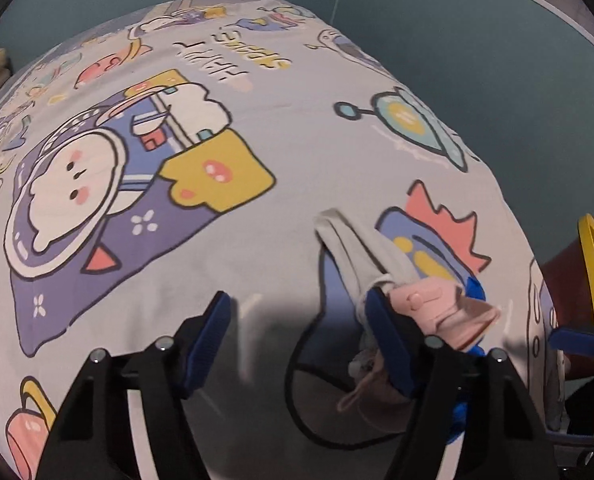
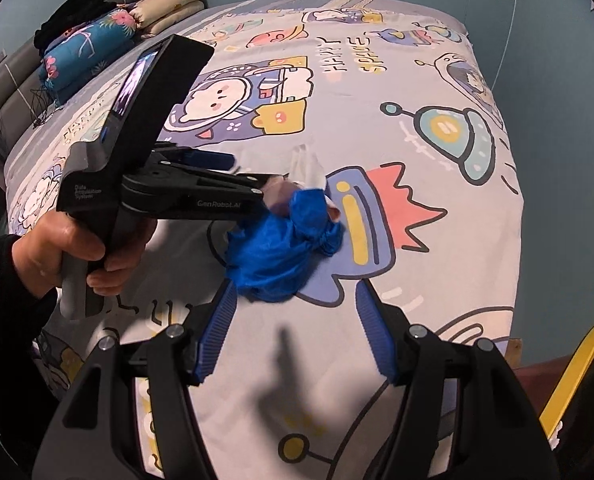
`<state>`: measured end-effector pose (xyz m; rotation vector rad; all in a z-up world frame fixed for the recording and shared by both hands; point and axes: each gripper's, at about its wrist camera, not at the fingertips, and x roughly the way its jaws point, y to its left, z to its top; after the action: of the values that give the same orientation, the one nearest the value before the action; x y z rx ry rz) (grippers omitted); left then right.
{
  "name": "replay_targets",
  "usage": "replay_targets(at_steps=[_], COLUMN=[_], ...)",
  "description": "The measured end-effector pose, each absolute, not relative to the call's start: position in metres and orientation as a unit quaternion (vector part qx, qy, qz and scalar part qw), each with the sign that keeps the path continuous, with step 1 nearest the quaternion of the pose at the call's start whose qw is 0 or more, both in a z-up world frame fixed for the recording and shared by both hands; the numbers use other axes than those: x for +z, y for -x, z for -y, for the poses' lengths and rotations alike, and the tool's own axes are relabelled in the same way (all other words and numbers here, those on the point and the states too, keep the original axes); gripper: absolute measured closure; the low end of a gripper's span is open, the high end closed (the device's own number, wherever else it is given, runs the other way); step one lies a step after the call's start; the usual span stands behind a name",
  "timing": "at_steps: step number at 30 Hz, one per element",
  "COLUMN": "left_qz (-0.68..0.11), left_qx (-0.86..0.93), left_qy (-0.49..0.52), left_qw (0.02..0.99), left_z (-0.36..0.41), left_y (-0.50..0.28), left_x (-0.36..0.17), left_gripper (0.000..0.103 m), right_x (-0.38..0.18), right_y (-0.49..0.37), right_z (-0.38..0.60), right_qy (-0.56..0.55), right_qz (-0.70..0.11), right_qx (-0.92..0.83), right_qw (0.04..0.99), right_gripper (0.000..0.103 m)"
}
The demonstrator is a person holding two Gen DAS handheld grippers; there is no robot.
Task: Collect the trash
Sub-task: 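Grasp the blue cloth with the right tool while the left tool grasps the pink cloth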
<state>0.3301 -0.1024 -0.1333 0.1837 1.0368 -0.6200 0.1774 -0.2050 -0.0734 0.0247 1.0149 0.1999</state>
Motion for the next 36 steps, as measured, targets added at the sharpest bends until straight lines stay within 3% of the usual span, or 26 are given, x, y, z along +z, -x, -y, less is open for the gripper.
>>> replay_targets(at_steps=[5, 10, 15, 24, 28, 36], left_qz=[-0.485, -0.505, -0.517, -0.535, -0.537, -0.529], left_qx=[-0.314, -0.333, -0.339, -0.35, -0.349, -0.353], left_qy=[-0.096, -0.065, -0.053, 0.003, 0.015, 0.035], left_qw=[0.81, 0.794, 0.784, 0.769, 0.768, 0.771], left_z=[0.11, 0.114, 0.116, 0.104, 0.103, 0.097], left_y=[-0.321, -0.327, -0.329, -0.337, -0.337, -0.331], left_x=[-0.137, -0.14, -0.147, -0.153, -0.153, -0.141], left_gripper=[0.047, 0.081, 0.099, 0.101, 0.101, 0.102], right_x=[-0.078, -0.086, -0.097, -0.116, -0.111, -0.088], right_y=[-0.177, -0.181, -0.19, -0.206, -0.199, -0.177], right_z=[0.203, 0.196, 0.183, 0.175, 0.174, 0.188], right_qy=[-0.011, -0.024, -0.033, -0.046, -0.042, -0.035], right_qz=[-0.487, -0.483, -0.483, -0.497, -0.479, -0.463], right_qx=[0.1, 0.111, 0.116, 0.091, 0.082, 0.076], right_qw=[0.868, 0.868, 0.867, 0.862, 0.873, 0.883], right_gripper=[0.044, 0.053, 0.06, 0.076, 0.093, 0.096])
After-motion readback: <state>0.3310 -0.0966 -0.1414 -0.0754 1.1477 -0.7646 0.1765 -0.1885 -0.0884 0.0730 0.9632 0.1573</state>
